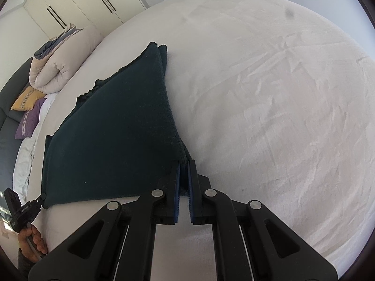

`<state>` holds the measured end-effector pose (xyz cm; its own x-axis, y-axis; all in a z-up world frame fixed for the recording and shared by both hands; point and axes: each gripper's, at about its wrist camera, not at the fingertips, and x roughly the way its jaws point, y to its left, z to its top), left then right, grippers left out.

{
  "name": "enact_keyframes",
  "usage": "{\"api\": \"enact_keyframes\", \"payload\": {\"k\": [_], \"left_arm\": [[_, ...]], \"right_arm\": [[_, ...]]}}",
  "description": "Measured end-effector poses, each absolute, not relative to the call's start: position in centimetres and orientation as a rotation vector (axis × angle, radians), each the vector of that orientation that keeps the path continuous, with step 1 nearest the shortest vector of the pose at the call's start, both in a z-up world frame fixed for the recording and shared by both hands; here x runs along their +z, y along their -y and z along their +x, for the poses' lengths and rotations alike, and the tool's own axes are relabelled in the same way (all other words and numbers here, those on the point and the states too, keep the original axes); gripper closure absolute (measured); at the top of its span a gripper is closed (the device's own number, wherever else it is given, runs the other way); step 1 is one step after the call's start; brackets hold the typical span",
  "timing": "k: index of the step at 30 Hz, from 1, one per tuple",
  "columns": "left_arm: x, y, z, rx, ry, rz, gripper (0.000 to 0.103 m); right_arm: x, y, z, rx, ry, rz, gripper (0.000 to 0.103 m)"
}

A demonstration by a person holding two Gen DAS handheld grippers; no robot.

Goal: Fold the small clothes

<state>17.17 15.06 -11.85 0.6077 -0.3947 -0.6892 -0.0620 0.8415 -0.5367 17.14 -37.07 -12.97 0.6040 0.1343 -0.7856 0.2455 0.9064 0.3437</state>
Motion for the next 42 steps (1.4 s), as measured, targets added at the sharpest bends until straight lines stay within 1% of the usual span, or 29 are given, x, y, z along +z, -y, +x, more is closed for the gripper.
{"api": "enact_keyframes", "payload": {"k": [8,9,10,12,13,14,15,16,17,20,22,25,26,29,32,33,34,37,38,39,41,42], "left_arm": [[-12.3,-15.1,17.1,-0.212,-0.911,-0.559,0.098],[-12.3,-15.1,17.1,-0.212,-0.911,-0.562,0.097],[-12.3,-15.3,17.0,-0.212,-0.911,-0.57,0.096],[-12.2,-15.6,16.8,-0.222,-0.905,-0.604,0.095],[-12.0,-15.8,16.6,-0.217,-0.904,-0.611,0.09],[-11.6,-15.9,16.3,-0.197,-0.9,-0.609,0.074],[-11.0,-16.1,15.8,-0.158,-0.89,-0.595,0.063],[-10.2,-16.4,15.4,-0.131,-0.866,-0.591,0.052],[-9.5,-16.6,15.1,-0.116,-0.843,-0.585,0.05],[-6.8,-15.9,15.0,-0.105,-0.788,-0.513,0.05],[-5.0,-14.0,16.0,-0.146,-0.762,-0.447,0.05],[-3.4,-9.7,18.6,-0.207,-0.749,-0.324,0.05],[-3.3,-8.3,19.8,-0.227,-0.75,-0.294,0.048],[-4.4,-4.9,23.0,-0.242,-0.781,-0.224,0.048],[-7.6,-3.1,25.2,-0.217,-0.881,-0.169,0.048],[-8.6,-3.3,25.2,-0.199,-0.911,-0.165,0.048],[-9.4,-3.7,25.0,-0.191,-0.917,-0.17,0.051],[-10.2,-5.1,23.5,-0.207,-0.871,-0.176,0.052],[-10.1,-5.3,23.2,-0.205,-0.868,-0.169,0.052],[-10.1,-5.3,23.0,-0.198,-0.87,-0.156,0.052],[-10.1,-5.1,22.8,-0.193,-0.876,-0.131,0.052],[-10.1,-5.0,22.8,-0.187,-0.877,-0.122,0.052]], "right_arm": [[-14.0,38.1,17.6,-0.048,-0.913,0.486,0.098],[-14.1,38.3,17.6,-0.037,-0.903,0.501,0.095],[-14.2,38.5,17.6,-0.032,-0.898,0.516,0.095],[-14.0,38.8,17.2,-0.026,-0.893,0.55,0.087],[-13.9,39.0,17.0,-0.02,-0.886,0.574,0.084],[-13.6,39.1,16.6,-0.023,-0.87,0.589,0.074],[-13.2,39.2,16.0,-0.03,-0.848,0.596,0.053],[-12.7,39.3,15.4,-0.045,-0.809,0.604,0.043],[-11.9,39.4,14.7,-0.062,-0.752,0.608,0.035],[-10.3,39.1,14.3,-0.045,-0.7,0.621,0.035],[-9.4,38.3,15.0,0.021,-0.688,0.658,0.035],[-9.3,35.0,17.5,0.187,-0.732,0.698,0.035],[-9.7,33.0,19.0,0.26,-0.768,0.706,0.035],[-11.7,28.4,22.1,0.406,-0.858,0.732,0.035],[-14.6,25.4,24.9,0.427,-0.947,0.736,0.035],[-15.3,25.2,25.2,0.417,-0.959,0.745,0.036],[-15.7,25.6,25.3,0.416,-0.938,0.76,0.038],[-16.1,28.4,24.8,0.417,-0.875,0.843,0.05],[-16.3,29.4,24.4,0.393,-0.86,0.853,0.059],[-16.5,30.7,24.0,0.355,-0.848,0.859,0.07],[-16.8,33.6,23.0,0.273,-0.81,0.895,0.076],[-16.5,35.1,22.7,0.231,-0.789,0.915,0.076]]}}
